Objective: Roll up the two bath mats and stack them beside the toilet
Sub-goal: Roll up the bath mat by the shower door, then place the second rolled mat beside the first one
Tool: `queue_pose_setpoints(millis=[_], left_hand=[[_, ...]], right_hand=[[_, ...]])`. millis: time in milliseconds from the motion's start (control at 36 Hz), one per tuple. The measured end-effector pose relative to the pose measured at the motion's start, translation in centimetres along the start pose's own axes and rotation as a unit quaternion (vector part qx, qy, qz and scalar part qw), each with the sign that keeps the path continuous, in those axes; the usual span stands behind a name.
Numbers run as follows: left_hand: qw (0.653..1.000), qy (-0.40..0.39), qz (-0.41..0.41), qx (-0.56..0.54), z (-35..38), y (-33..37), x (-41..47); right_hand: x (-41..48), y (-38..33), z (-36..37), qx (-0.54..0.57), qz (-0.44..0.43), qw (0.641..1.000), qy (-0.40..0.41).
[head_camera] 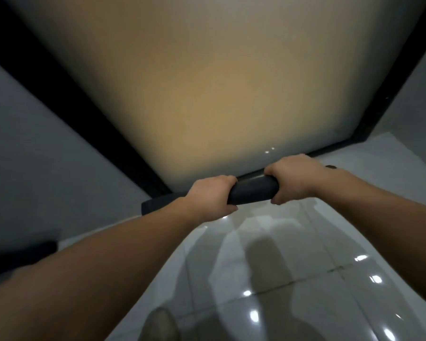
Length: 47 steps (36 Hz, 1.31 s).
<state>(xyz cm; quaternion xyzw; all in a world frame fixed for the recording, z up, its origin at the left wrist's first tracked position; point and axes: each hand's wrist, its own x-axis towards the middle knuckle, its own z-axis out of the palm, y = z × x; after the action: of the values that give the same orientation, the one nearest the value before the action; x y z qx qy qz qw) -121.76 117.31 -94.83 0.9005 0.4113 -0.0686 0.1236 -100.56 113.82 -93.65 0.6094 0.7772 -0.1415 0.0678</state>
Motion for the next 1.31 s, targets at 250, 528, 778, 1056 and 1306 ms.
queue_pose_setpoints(millis=[250,528,778,1056,1306], left_hand=[[0.99,-0.049,-0.131,0.01,-4.1,-5.9,-10.5],[0.988,0.064,-0.132,0.044,-5.0,-13.6,-19.1],[0.957,0.014,-0.26,-0.126,1.1,-21.2,-24.3],[0.915,0.06,-0.312,-0.248,5.6,-31.1,-29.2],[0.752,0.129,-0.464,-0.45,5.8,-35.4,-33.7]], right_hand=[[3.5,-11.3,-1.8,0.032,-0.103,0.994,-0.005],[8.2,-22.5,-1.1,0.06,-0.097,0.993,0.01],[13.1,-31.8,2.9,0.103,-0.056,0.993,0.0],[19.6,-42.6,5.4,0.121,-0.052,0.987,-0.089],[23.2,-50.6,6.7,0.149,-0.107,0.978,-0.1]])
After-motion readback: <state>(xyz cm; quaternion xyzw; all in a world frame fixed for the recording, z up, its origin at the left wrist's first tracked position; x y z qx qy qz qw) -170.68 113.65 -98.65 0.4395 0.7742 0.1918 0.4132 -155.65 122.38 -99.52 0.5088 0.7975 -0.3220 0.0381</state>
